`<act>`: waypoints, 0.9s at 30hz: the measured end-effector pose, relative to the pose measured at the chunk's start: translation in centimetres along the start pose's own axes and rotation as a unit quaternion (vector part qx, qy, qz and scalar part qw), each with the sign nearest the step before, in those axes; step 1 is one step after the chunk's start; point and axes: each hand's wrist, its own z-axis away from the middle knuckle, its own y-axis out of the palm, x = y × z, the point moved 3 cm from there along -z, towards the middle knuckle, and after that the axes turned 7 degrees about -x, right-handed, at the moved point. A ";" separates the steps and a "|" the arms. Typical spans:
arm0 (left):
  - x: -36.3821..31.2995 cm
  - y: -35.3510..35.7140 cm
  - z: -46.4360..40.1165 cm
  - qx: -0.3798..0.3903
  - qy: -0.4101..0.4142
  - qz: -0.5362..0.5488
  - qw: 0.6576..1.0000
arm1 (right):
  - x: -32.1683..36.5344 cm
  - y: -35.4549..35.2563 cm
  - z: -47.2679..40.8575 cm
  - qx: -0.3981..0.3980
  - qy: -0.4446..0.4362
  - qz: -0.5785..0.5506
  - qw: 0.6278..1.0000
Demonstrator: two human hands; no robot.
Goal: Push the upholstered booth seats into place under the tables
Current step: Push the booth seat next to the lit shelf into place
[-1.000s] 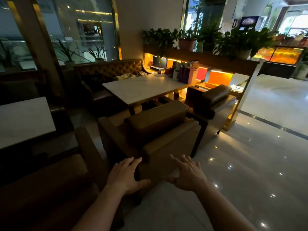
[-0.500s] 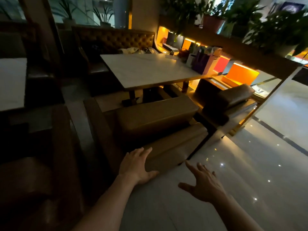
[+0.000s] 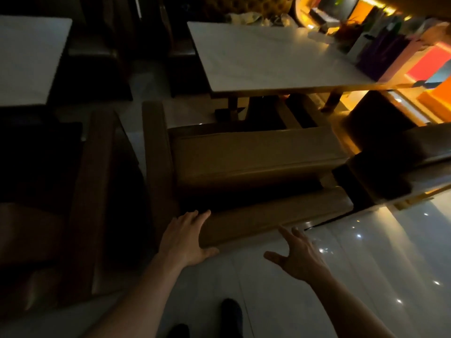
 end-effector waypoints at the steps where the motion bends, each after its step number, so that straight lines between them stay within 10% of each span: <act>1: -0.1 0.6 -0.8 -0.001 -0.012 -0.004 1.000 | -0.7 0.2 -1.8 -0.002 -0.015 0.005 1.000; 11: -2.1 6.6 -7.8 0.020 -0.079 -0.018 0.997 | -5.4 0.3 -16.0 0.053 -0.141 0.140 0.979; 27: -0.9 8.6 -5.5 -0.042 -0.080 0.006 0.996 | -5.1 2.2 -15.1 0.026 -0.168 0.169 0.971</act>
